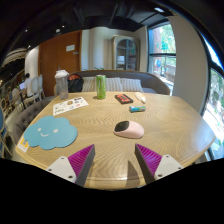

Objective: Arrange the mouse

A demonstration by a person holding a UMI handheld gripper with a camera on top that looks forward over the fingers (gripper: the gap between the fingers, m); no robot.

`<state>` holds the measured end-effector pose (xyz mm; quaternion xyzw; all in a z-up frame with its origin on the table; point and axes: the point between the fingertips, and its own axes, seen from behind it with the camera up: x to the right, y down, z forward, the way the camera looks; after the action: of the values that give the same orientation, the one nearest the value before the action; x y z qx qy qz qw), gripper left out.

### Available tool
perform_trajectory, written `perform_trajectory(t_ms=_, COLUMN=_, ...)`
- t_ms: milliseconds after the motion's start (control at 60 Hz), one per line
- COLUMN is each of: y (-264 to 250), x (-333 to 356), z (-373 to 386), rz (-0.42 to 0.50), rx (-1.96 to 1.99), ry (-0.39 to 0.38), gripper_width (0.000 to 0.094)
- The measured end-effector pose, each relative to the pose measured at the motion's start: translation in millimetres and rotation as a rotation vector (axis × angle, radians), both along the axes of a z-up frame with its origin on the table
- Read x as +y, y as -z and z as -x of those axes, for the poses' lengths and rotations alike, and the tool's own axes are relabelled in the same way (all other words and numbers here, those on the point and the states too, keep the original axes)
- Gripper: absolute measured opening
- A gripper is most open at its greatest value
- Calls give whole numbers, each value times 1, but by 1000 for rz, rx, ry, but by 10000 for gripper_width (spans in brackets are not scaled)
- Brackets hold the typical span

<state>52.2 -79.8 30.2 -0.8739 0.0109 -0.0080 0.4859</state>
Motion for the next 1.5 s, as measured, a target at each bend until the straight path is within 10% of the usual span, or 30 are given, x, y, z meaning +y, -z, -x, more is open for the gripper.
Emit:
perform_trajectory(t_ms=667, y=42, x=136, z=-100, rz=79, rx=31, ry=15, gripper_width=808)
perform_trajectory(t_ms=1200, y=40, x=136, z=-108, rz=69, rx=-15, ry=142, gripper_width=440)
perform_trajectory(t_ms=1500, y=-100, x=80, z=52, rz=-231, rx=48, ry=127, gripper_width=423)
